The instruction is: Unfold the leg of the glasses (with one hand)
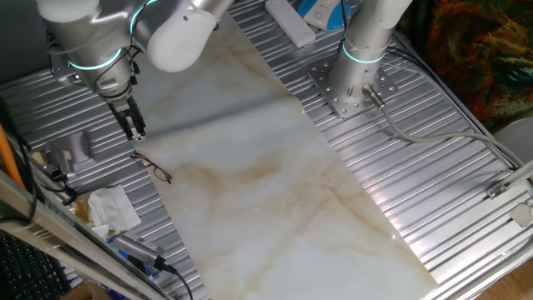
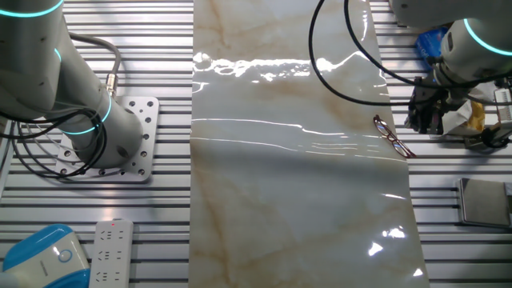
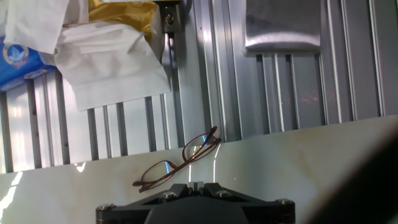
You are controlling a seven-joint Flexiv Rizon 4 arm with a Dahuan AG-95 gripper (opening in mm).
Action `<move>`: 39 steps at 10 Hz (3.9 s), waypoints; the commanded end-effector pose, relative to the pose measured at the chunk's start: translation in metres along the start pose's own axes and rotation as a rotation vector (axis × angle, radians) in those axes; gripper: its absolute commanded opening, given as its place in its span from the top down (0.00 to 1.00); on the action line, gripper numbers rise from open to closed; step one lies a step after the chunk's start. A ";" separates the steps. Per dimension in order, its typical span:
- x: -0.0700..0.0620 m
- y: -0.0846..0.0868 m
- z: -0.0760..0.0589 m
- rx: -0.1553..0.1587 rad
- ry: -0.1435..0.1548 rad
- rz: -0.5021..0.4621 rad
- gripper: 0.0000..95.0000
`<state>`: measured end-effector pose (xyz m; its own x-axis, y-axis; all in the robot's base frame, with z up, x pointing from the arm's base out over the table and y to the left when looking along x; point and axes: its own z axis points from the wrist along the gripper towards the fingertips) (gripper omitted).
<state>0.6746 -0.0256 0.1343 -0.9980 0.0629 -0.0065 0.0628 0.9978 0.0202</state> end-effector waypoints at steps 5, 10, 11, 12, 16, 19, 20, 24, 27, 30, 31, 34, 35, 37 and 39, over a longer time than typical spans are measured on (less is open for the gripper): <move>0.000 0.000 0.000 -0.003 0.000 0.024 1.00; 0.000 0.000 0.000 -0.013 0.004 0.003 1.00; 0.000 0.000 0.000 -0.019 0.007 -0.008 1.00; 0.000 0.000 0.000 -0.028 0.008 -0.022 1.00; 0.000 0.000 0.000 -0.051 0.010 -0.062 1.00; -0.002 0.000 0.002 -0.061 0.006 -0.070 1.00; -0.004 0.000 0.004 -0.061 0.006 -0.074 1.00; -0.031 -0.002 0.011 -0.056 0.008 -0.133 1.00; -0.037 -0.002 0.017 -0.055 0.003 -0.192 1.00; -0.037 -0.003 0.023 -0.044 0.003 -0.350 1.00; -0.037 -0.003 0.024 -0.042 0.003 -0.414 1.00; -0.038 -0.005 0.037 -0.022 0.003 -0.558 1.00; -0.038 -0.005 0.041 -0.015 0.004 -0.599 1.00; -0.038 -0.006 0.049 -0.001 0.007 -0.667 1.00; -0.038 -0.006 0.056 0.003 0.009 -0.726 1.00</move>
<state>0.7121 -0.0325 0.0820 -0.8105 -0.5857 -0.0117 -0.5858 0.8103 0.0166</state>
